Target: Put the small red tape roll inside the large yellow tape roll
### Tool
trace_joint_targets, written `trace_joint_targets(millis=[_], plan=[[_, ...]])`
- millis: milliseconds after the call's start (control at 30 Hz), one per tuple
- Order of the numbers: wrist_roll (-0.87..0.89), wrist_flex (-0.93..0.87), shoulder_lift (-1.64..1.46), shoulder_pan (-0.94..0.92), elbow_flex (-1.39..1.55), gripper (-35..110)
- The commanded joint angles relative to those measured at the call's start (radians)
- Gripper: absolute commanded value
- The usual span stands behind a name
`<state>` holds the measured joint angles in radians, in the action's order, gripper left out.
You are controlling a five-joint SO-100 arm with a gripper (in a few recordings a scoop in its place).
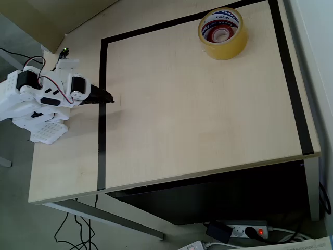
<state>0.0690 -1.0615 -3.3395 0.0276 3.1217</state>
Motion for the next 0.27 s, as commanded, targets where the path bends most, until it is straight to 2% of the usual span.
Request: trace_joint_targets(millis=[0, 233], plan=[[0.029, -0.178, 0.003, 0.014, -0.005, 0], [0.023, -0.178, 0.003, 0.025, -0.005, 0]])
